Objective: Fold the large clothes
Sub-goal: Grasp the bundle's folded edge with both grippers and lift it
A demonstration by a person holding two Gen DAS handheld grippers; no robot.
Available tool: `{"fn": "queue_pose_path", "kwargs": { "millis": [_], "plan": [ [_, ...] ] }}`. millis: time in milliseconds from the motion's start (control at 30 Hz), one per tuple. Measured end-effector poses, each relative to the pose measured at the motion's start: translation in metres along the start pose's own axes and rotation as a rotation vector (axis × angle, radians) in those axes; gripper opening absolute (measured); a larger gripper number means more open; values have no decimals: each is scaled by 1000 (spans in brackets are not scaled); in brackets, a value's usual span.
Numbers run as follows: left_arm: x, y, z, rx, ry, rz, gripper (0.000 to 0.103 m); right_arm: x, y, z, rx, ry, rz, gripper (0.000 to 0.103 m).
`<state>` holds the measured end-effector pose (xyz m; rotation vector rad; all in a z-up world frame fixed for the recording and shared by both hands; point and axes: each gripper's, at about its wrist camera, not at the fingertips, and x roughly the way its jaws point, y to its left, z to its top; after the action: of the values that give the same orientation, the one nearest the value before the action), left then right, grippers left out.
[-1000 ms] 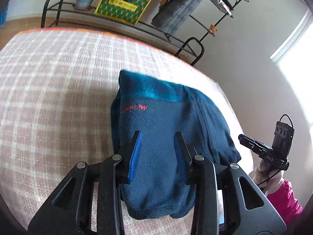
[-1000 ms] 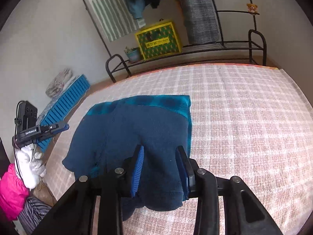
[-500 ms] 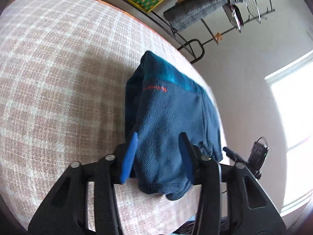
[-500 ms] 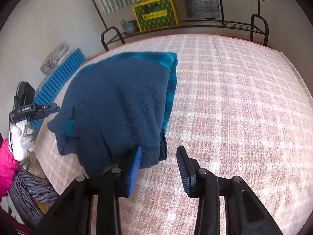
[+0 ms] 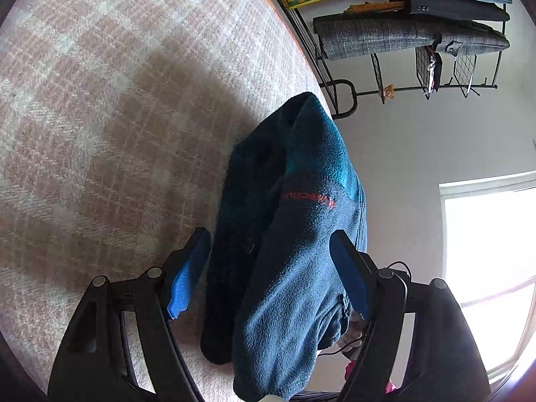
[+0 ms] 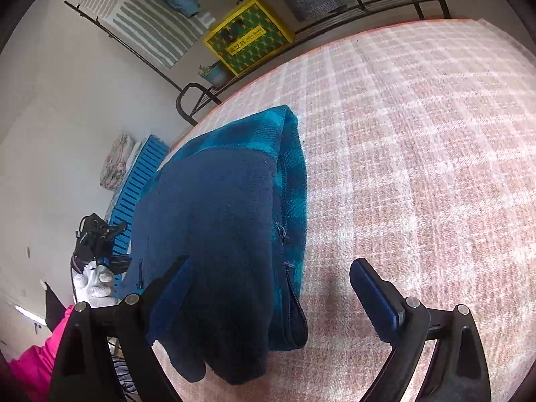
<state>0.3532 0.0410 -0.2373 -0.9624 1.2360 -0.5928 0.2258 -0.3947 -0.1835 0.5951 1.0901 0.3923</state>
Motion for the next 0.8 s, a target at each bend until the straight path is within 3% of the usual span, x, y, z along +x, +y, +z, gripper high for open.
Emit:
{"fn": "queue_pose_path", "kwargs": {
  "millis": [133,267,333,400,467,533,633,800],
  "plan": [
    [16,0,3,10,11,4,75,21,-7,6,22,43,20,95],
    [23,-7,5,39,15,22,72,29,-12,8,59,26,93,94],
    [28,-9,4,50,19,41,60,38,-14,9,87,55,151,79],
    [30,-11,3,54,13,58,54,44,-11,9,90,54,161,77],
    [30,-18,1,80,-1,89,48,47,-5,11,69,64,145,74],
    [31,-34,-3,145,-22,142,42,45,0,9,57,66,130,57],
    [29,-57,-11,263,-53,215,36,41,14,10,8,54,83,44],
    [30,-86,-22,353,-88,231,31,26,36,16,-86,30,-8,31]
  ]
}}
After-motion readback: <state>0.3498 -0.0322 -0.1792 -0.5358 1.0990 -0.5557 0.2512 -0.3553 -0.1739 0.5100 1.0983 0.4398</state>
